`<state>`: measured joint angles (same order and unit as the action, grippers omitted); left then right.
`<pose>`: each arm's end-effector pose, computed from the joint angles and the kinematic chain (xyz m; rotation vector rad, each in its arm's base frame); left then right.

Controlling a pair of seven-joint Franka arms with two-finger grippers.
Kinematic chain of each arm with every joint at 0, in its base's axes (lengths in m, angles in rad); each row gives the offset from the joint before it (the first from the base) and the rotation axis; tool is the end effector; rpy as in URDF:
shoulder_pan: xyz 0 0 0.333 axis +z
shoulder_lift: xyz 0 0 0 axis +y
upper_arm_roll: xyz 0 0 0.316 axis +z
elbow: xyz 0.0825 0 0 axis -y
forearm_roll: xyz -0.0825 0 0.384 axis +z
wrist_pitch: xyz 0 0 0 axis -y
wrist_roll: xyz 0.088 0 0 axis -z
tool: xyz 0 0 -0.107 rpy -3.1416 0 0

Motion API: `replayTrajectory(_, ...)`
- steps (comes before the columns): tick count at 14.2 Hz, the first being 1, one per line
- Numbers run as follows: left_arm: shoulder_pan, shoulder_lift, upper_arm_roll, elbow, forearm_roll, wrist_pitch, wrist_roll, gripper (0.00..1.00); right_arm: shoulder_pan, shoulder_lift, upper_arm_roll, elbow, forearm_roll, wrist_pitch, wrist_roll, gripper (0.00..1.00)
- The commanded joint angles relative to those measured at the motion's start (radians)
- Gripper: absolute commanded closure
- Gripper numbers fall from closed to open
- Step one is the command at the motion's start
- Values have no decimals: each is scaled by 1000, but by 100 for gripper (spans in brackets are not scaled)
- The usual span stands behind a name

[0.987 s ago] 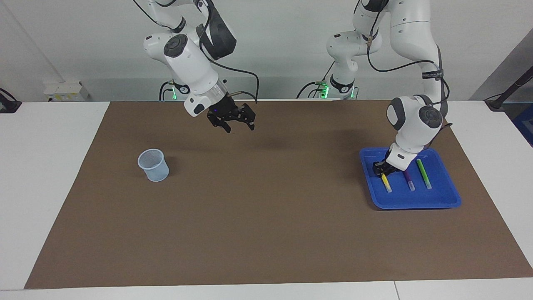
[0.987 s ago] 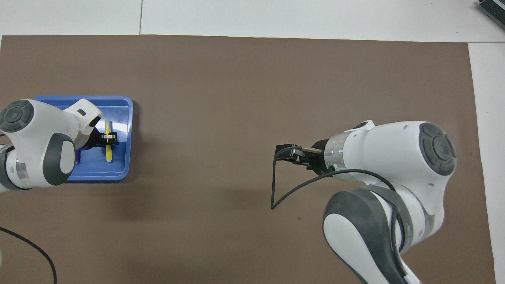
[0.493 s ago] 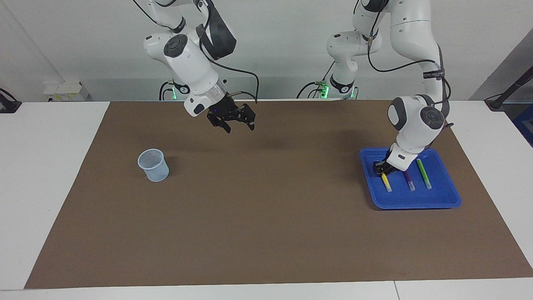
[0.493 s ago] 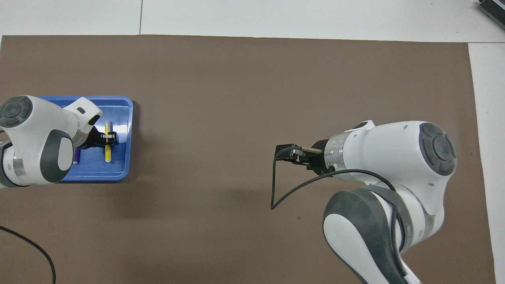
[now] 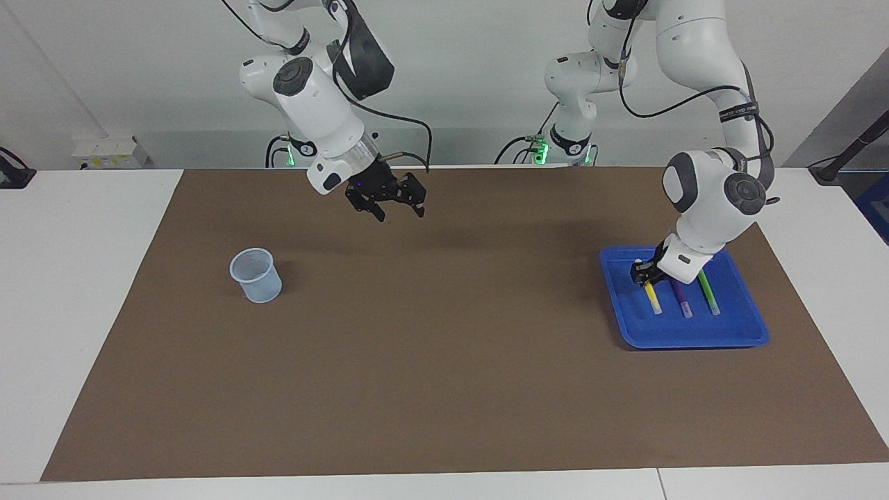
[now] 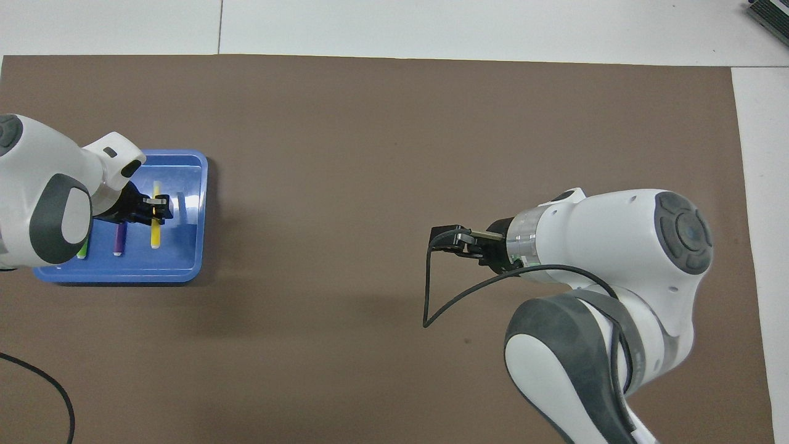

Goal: Transfer and insert pens with both arms
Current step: 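Lift the yellow pen with the left gripper toward the right gripper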

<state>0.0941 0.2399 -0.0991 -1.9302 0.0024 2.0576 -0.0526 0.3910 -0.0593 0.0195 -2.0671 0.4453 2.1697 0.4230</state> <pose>0.5942 -0.0006 0.3563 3.1174 0.0746 -0.1746 0.4996 0.2358 0.4775 -2.7058 0.3213 0.0147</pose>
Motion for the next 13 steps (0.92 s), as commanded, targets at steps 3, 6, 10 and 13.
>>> replayTrajectory(3,-10,-54,-1,62,-21,-103,-244,100,3,4,2,1,23,19,2,0)
replayTrajectory(6,-11,-71,-2,100,-117,-106,-441,100,3,4,2,1,23,19,2,0)
replayTrajectory(10,-11,-125,-27,122,-200,-109,-750,100,3,4,2,1,23,19,2,0)
replayTrajectory(13,-33,-181,-59,122,-219,-120,-968,100,3,4,2,1,45,22,2,0)
